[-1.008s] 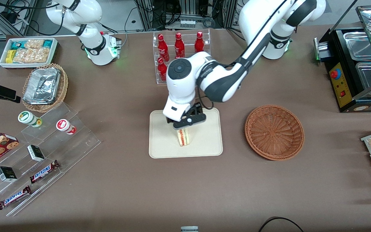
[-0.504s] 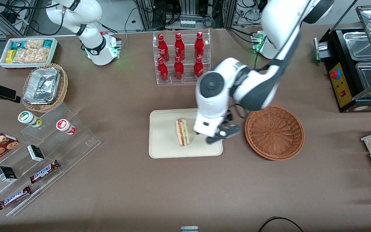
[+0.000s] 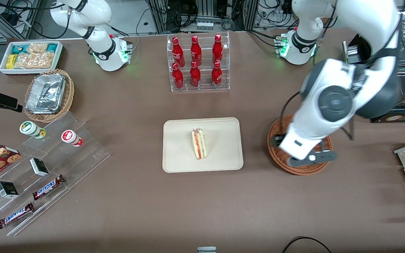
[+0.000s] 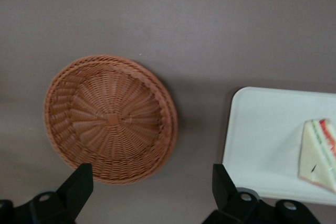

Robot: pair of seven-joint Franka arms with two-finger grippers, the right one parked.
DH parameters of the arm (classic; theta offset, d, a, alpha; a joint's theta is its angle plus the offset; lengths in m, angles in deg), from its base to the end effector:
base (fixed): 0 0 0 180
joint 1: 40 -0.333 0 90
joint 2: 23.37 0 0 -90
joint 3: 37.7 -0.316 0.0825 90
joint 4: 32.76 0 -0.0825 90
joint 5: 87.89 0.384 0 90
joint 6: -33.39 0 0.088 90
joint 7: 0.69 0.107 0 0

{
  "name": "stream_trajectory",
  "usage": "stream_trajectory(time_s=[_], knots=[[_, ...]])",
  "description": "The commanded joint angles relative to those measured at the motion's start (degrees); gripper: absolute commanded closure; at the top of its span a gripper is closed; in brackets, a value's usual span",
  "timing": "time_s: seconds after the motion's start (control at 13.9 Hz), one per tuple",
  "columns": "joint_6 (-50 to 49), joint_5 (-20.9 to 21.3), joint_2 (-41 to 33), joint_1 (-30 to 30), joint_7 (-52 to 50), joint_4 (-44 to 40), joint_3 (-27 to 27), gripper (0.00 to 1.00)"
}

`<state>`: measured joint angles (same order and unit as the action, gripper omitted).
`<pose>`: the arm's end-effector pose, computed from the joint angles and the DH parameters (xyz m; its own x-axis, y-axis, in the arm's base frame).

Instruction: Place sandwich from basket to tray

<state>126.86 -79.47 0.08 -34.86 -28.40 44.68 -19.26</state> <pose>0.6290 -0.2181 0.4916 0.9932 0.0757 -0.0879 0.0700 -0.9953 -0.0672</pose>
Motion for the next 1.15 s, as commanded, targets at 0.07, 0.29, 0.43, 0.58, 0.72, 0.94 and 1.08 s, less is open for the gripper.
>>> stream_trajectory(time_s=[0.07, 0.29, 0.43, 0.58, 0.72, 0.94, 1.08], knots=[[-1.53, -3.49, -8.76, -6.09, 12.57, 7.89, 0.37, 0.0], [-4.07, -5.87, -13.15, -8.39, 19.6, 10.0, -2.86, 0.0], [-7.58, -9.72, -15.88, -6.82, 25.04, 10.01, -8.48, 0.0], [-11.62, -11.58, -18.51, -3.66, 30.23, 9.83, -14.98, 0.0], [-14.18, -11.59, -20.19, -2.85, 30.79, 9.66, -16.95, 0.0], [-16.56, -10.53, -23.26, -2.76, 30.26, 9.83, -17.47, 0.0], [-17.27, -10.09, -24.24, -2.76, 30.08, 10.01, -17.47, 0.0]])
